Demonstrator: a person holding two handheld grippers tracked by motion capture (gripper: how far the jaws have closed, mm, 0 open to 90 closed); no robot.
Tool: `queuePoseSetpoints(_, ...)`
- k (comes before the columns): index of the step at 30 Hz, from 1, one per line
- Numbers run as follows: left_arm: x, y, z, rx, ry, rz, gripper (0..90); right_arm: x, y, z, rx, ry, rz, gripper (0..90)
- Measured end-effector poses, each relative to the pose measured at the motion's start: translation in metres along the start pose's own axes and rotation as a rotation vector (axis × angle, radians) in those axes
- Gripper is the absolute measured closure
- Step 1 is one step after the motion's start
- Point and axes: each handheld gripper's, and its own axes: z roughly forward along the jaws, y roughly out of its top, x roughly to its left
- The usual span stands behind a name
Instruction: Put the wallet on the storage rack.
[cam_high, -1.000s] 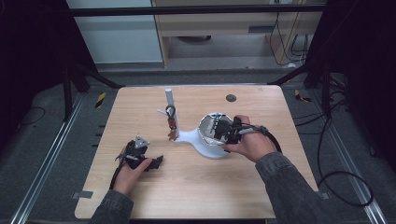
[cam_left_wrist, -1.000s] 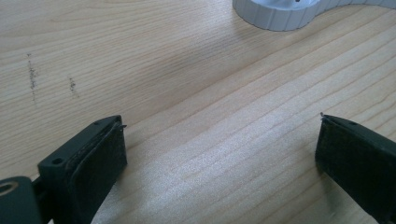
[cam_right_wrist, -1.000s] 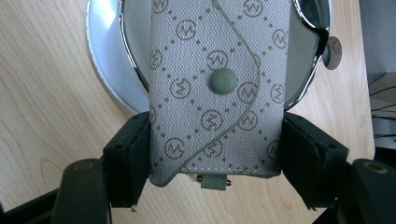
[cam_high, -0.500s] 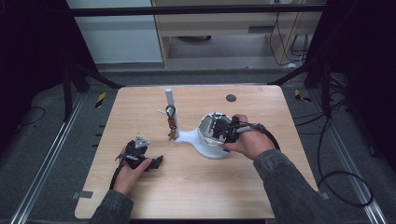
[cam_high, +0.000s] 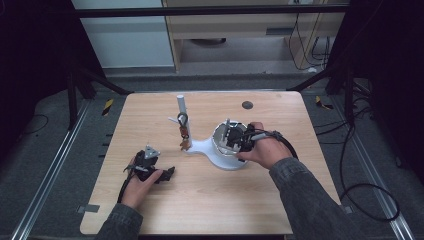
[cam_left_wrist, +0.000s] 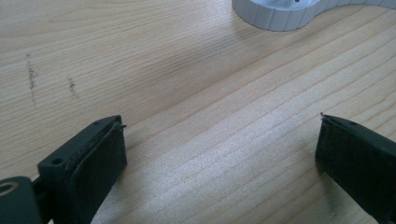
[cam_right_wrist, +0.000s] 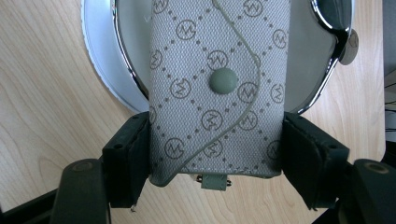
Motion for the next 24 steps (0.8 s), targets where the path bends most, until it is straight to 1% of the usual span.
queuePoseSetpoints(11,0.000,0.000,0.000,0.000,0.000,0.000,1.3,-0.001,0.009,0.005,0.014,0.008,0.003,29.6)
queuePoseSetpoints(13,0.000,0.000,0.000,0.000,0.000,0.001,1.2,-0.002,0.011,0.006,0.009,0.013,0.005,29.6)
queuePoseSetpoints(19,0.000,0.000,0.000,0.000,-0.001,0.001,1.2,-0.004,0.014,0.010,0.022,0.025,0.006,29.5)
queuePoseSetpoints(21,0.000,0.000,0.000,0.000,-0.001,0.002,1.2,-0.004,0.014,0.011,0.028,0.027,0.011,29.5)
queuePoseSetpoints(24,0.000,0.000,0.000,0.001,-0.001,0.002,1.3,-0.006,0.013,0.013,0.021,0.036,0.026,29.3)
